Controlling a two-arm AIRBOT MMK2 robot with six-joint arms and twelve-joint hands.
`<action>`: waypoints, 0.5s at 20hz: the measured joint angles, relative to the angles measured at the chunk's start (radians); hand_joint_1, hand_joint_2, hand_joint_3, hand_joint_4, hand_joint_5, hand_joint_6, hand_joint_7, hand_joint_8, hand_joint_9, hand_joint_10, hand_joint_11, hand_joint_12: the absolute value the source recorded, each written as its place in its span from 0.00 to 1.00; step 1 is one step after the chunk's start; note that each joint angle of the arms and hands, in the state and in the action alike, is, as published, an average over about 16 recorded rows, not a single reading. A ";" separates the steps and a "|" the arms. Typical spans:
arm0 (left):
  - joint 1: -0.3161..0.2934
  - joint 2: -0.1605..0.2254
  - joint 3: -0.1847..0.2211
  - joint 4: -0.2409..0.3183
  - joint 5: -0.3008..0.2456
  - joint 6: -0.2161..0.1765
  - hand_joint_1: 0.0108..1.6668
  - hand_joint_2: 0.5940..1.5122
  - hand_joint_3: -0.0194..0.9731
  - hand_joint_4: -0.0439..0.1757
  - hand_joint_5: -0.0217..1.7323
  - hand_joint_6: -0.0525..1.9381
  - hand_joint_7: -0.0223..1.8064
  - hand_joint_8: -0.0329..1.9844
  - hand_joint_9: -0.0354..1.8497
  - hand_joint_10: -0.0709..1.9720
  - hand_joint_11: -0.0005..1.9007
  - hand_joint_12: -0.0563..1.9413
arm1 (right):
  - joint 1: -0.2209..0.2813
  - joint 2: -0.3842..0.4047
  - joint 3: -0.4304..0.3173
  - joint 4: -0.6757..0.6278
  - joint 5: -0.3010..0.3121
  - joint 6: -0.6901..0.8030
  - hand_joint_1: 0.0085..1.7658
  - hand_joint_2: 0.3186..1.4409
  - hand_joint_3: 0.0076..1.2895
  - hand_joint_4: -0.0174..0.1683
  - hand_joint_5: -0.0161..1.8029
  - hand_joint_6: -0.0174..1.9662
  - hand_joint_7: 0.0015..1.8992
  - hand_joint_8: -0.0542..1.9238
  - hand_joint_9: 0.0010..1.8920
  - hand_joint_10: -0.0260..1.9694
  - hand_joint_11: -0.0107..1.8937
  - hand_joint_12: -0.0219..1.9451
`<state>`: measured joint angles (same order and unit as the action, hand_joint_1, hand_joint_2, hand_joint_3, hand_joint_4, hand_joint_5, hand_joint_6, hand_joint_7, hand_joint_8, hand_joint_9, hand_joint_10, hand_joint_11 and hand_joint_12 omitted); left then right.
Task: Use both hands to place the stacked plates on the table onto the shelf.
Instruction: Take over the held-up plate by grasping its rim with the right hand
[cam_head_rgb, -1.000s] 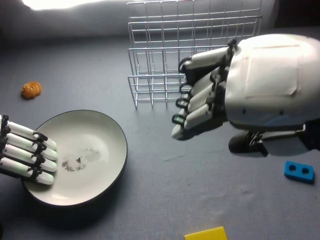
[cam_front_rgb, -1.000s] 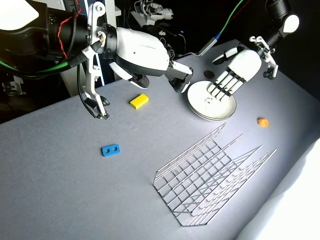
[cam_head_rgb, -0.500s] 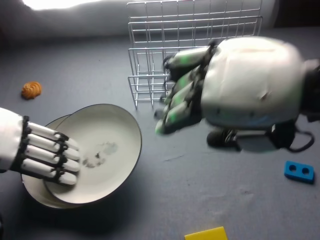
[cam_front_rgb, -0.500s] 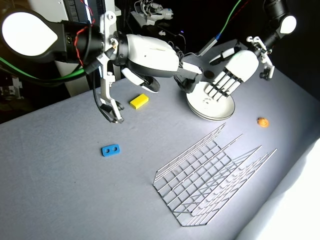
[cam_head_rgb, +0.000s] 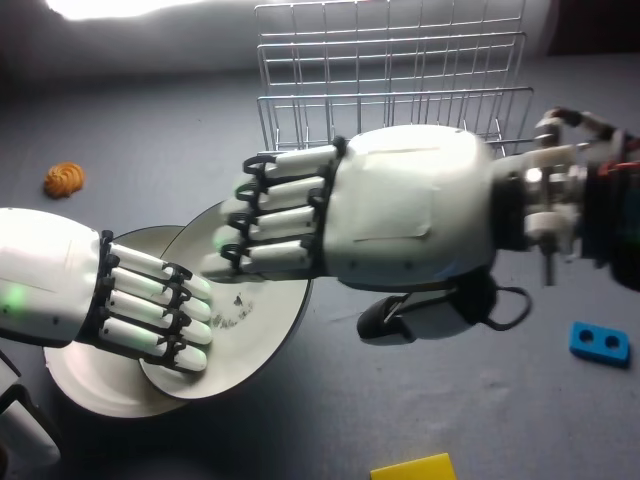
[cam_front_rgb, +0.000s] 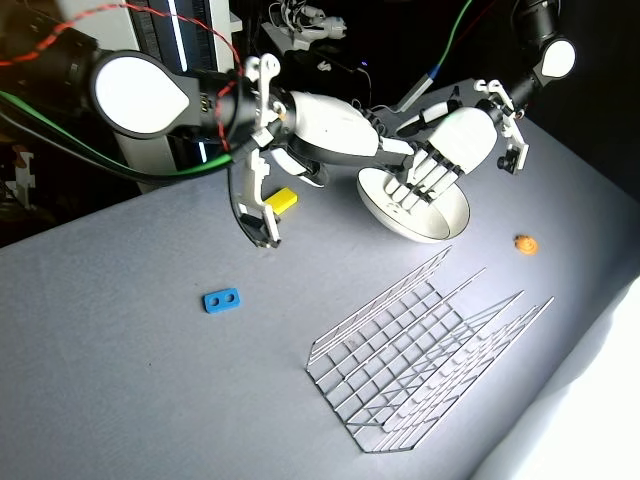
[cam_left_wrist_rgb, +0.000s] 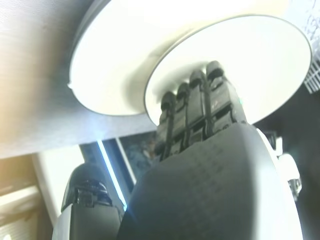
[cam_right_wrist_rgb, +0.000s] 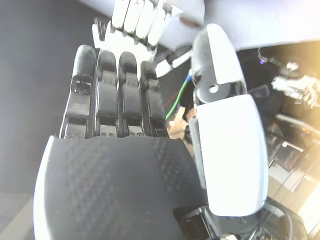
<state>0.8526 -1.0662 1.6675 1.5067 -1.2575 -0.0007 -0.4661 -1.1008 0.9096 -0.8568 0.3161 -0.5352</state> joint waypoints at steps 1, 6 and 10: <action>-0.005 0.002 -0.008 0.002 0.005 -0.003 0.00 0.56 0.03 0.18 0.08 0.03 0.06 0.02 0.05 0.04 0.01 0.10 | -0.001 -0.018 0.011 0.001 -0.005 -0.008 0.60 0.67 0.01 0.11 0.13 0.02 0.13 0.04 0.11 0.03 0.02 0.31; -0.017 0.008 -0.033 0.009 0.019 -0.011 0.00 0.56 0.03 0.19 0.07 0.03 0.06 0.02 0.05 0.04 0.01 0.07 | -0.010 -0.095 0.067 0.002 -0.027 -0.043 0.59 0.65 0.01 0.11 0.05 0.02 0.04 0.04 0.04 0.02 0.01 0.10; -0.020 0.010 -0.038 0.010 0.021 -0.015 0.00 0.56 0.03 0.19 0.07 0.03 0.05 0.02 0.05 0.04 0.01 0.07 | -0.020 -0.138 0.103 0.004 -0.038 -0.071 0.60 0.63 0.01 0.11 0.02 0.02 0.01 0.04 0.01 0.02 0.01 0.02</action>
<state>0.8331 -1.0563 1.6293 1.5170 -1.2362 -0.0154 -0.4865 -1.2385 1.0125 -0.8529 0.2781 -0.6064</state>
